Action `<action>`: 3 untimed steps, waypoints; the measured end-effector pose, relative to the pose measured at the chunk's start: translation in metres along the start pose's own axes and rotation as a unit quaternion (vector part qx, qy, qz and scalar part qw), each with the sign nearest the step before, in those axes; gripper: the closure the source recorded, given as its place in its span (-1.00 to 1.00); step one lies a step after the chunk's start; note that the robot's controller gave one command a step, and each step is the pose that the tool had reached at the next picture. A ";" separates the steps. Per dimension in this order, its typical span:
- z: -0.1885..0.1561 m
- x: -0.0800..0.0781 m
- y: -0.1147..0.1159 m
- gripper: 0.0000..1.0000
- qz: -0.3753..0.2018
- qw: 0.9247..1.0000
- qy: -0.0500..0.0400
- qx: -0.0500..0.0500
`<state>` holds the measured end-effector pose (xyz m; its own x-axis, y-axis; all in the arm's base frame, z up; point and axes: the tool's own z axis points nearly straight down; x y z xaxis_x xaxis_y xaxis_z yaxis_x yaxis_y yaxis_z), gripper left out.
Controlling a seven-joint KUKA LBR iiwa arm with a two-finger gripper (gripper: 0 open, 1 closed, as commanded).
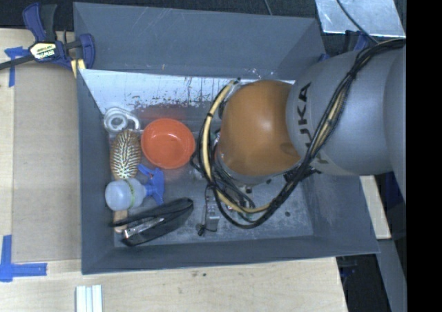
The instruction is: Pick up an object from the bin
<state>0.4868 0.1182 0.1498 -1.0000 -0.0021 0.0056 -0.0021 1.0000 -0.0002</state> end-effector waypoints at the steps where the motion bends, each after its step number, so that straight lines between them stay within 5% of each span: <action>1: -0.004 -0.002 -0.001 -1.00 0.002 1.000 -0.004 -0.001; 2: 0.079 -0.009 0.055 -1.00 -0.179 0.984 -0.007 0.000; 3: 0.030 -0.008 0.055 -1.00 -0.134 0.991 -0.005 0.000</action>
Offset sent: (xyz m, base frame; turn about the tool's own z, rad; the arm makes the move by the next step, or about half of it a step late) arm 0.0054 0.0555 -0.0798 -0.3612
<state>0.4943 0.1737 0.1195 -0.9634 -0.2681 -0.0048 -0.2681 0.9634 0.0001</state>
